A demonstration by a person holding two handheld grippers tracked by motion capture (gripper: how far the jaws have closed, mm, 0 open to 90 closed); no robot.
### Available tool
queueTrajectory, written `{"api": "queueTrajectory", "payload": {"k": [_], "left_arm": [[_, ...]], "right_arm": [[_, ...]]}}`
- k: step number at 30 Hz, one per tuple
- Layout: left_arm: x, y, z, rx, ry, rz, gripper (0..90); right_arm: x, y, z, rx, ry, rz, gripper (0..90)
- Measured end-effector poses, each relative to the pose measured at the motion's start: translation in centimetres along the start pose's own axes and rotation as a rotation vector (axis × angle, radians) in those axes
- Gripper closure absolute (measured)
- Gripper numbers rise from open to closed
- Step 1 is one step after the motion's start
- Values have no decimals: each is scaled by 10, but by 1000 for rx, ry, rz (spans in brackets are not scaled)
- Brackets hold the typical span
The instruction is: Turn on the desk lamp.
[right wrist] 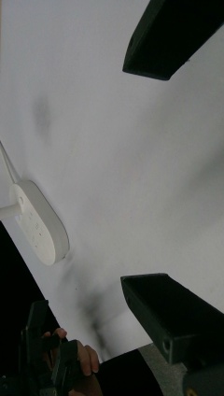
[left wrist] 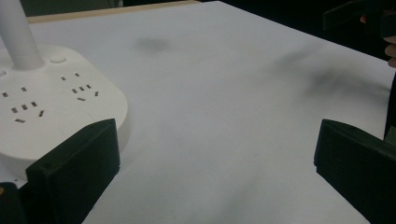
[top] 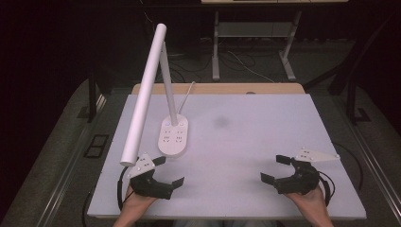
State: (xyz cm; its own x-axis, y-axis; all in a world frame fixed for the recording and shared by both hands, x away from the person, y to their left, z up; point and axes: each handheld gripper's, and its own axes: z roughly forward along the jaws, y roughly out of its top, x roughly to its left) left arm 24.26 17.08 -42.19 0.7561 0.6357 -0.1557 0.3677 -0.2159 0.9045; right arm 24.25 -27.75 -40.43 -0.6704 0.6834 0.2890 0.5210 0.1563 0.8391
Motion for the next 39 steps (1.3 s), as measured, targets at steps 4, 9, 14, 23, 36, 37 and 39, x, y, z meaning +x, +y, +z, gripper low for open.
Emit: {"api": "queueTrajectory", "payload": {"k": [4, 9, 14, 23, 36, 37, 39], "left_arm": [[0, 0, 0, 5, -2, 3, 0], [0, 0, 1, 2, -4, -3, 0], [0, 1, 2, 3, -11, 1, 0], [0, 1, 2, 10, -10, 6, 0], [0, 0, 2, 11, -8, -1, 0], [0, 0, 2, 10, -8, -1, 0], [0, 0, 2, 12, -6, -1, 0]], "right_arm": [[-1, -1, -1, 3, -1, 8, 2], [-1, -2, -2, 12, 0, 8, 2], [-2, -2, -3, 37, 3, 5, 2], [-3, -3, -4, 48, 1, 15, 2], [-5, -1, -6, 75, 14, 32, 2], [-5, -1, -6, 75, 15, 31, 2], [-5, 0, -5, 76, 16, 31, 3]]}}
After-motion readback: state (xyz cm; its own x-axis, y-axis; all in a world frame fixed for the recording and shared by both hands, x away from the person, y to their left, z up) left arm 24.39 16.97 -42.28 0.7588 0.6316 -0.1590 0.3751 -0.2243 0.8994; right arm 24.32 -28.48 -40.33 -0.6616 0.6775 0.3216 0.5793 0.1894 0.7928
